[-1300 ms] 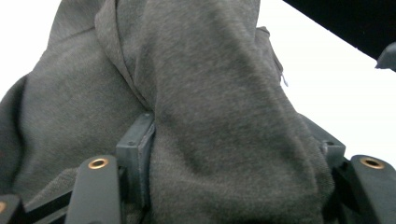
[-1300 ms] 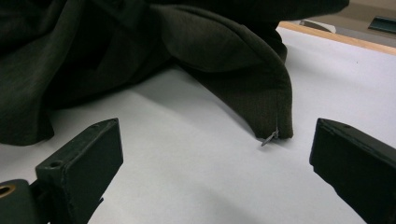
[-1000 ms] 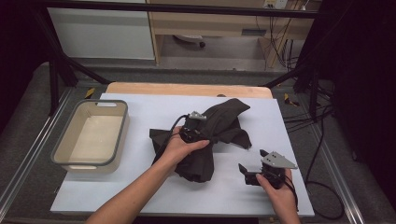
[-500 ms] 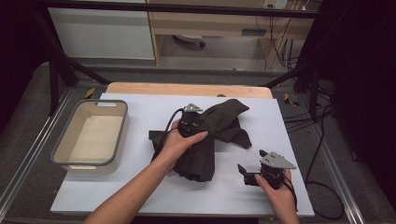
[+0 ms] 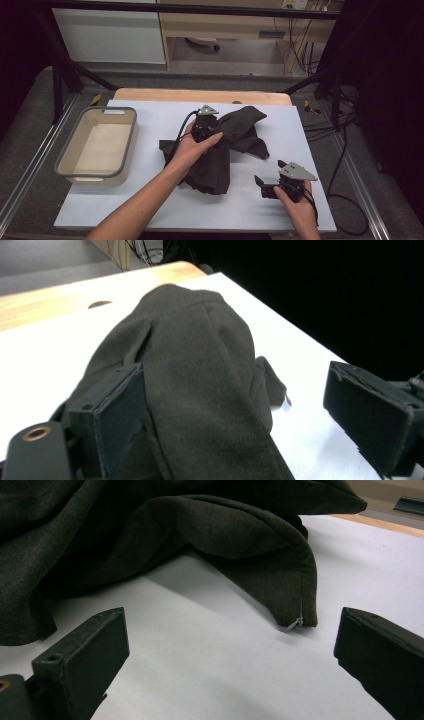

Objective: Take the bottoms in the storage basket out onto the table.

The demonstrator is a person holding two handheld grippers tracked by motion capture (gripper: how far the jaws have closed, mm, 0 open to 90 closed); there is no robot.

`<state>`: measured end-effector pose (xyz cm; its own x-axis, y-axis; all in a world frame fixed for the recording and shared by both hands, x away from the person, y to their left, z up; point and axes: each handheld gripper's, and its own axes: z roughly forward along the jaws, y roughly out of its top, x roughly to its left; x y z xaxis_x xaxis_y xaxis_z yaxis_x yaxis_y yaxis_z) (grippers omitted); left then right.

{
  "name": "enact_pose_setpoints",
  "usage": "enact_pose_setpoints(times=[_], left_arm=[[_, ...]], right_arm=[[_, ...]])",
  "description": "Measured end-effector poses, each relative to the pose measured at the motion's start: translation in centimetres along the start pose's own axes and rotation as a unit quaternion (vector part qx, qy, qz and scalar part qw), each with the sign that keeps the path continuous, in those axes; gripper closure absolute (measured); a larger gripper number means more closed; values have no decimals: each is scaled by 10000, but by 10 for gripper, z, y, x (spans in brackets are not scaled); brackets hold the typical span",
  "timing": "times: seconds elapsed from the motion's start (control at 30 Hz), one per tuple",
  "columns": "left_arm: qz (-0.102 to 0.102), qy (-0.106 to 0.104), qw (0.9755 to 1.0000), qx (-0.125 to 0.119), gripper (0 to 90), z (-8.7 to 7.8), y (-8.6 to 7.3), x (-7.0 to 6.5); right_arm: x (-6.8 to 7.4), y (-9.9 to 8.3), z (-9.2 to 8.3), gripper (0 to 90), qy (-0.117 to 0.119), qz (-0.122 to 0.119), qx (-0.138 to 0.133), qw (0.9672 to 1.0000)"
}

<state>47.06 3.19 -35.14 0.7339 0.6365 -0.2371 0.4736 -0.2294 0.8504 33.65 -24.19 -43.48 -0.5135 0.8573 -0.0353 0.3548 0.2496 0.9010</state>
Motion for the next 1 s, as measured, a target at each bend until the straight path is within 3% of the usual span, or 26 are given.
enact_pose_setpoints(times=[0.27,0.57,1.0], left_arm=[[108,35,9999,-92,99,-8,6,-1],[30,51,9999,-139,51,-13,7,4],[141,24,9994,-320,61,-24,9,4]], right_arm=[[0,0,-1,20,-36,-15,-8,10000],[-2,0,0,19,-77,33,17,10000],[-1,-1,0,19,-68,-2,58,10000]])
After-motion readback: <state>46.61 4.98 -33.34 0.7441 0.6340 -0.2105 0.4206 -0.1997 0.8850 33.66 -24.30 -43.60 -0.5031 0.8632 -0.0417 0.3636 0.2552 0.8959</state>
